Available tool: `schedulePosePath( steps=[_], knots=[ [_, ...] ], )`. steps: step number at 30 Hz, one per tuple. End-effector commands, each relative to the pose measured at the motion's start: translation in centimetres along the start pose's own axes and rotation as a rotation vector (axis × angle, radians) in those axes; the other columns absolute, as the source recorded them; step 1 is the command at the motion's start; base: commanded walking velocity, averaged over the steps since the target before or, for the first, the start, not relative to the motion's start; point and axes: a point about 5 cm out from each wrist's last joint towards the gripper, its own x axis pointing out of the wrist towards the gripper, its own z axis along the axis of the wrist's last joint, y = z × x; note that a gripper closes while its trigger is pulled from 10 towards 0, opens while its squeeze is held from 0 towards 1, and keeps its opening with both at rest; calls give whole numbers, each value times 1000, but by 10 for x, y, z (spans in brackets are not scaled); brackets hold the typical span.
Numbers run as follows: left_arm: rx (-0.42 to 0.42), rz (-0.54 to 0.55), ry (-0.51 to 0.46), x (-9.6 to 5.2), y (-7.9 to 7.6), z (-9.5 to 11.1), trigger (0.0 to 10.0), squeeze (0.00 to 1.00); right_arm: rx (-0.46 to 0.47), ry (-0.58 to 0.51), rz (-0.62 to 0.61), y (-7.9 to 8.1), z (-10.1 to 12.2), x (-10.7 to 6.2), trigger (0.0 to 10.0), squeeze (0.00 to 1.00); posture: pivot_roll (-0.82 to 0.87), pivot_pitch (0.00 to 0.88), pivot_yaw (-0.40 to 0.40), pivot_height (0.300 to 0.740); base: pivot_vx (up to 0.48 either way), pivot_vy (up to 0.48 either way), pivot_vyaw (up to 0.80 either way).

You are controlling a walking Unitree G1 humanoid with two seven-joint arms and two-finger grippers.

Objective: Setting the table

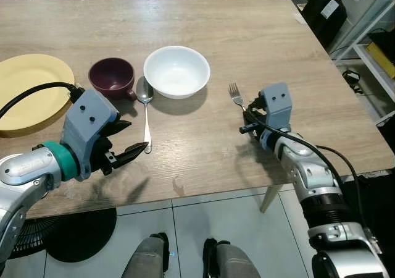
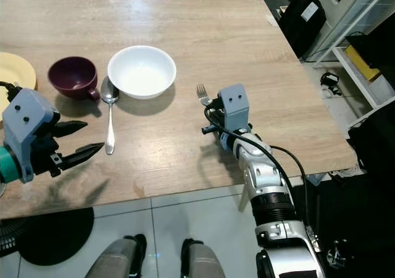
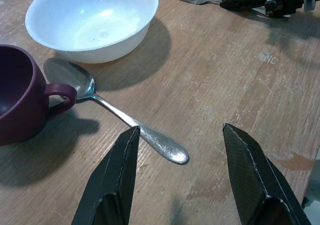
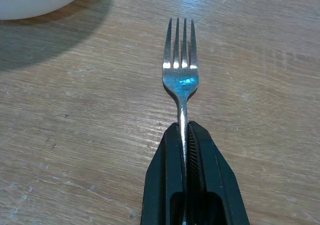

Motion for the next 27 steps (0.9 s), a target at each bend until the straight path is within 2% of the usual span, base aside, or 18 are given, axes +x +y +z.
schedulePosePath(
  steps=[1,3,4,7,9,11,13,18,27],
  knots=[
    [-8,-27,-5,1,-6,0,10000,0,48,177,-26,1,-40,-6,0,0,162,132,-14,740,0,0,0],
    [-12,-27,-3,2,-7,-1,10000,0,82,175,-41,7,-41,-4,0,0,160,133,-16,740,0,0,0],
    [-19,-24,-3,3,-8,-3,10000,0,115,157,-63,15,-39,-1,10000,0,160,133,-17,740,0,0,0],
    [-25,-18,-4,4,-8,-3,10000,0,145,135,-78,21,-36,1,10000,0,162,133,-14,740,0,0,0],
    [-36,-8,-6,6,-8,-4,10000,0,194,93,-77,35,-28,7,10000,0,168,129,-9,740,0,0,0],
    [-36,-8,-6,6,-8,-4,10000,0,194,93,-77,35,-28,7,10000,0,168,129,-9,740,0,0,0],
    [-45,4,-5,8,-7,-6,10000,0,210,75,-52,50,-23,10,10000,0,171,125,-10,740,0,0,0],
    [-54,19,-4,10,-6,-8,10000,0,209,72,-14,64,-23,9,10000,0,171,121,-13,740,0,0,0],
    [-72,34,-15,16,-7,-9,10000,0,211,40,-75,63,-18,15,10000,0,182,101,-8,740,0,0,0]
  ],
)
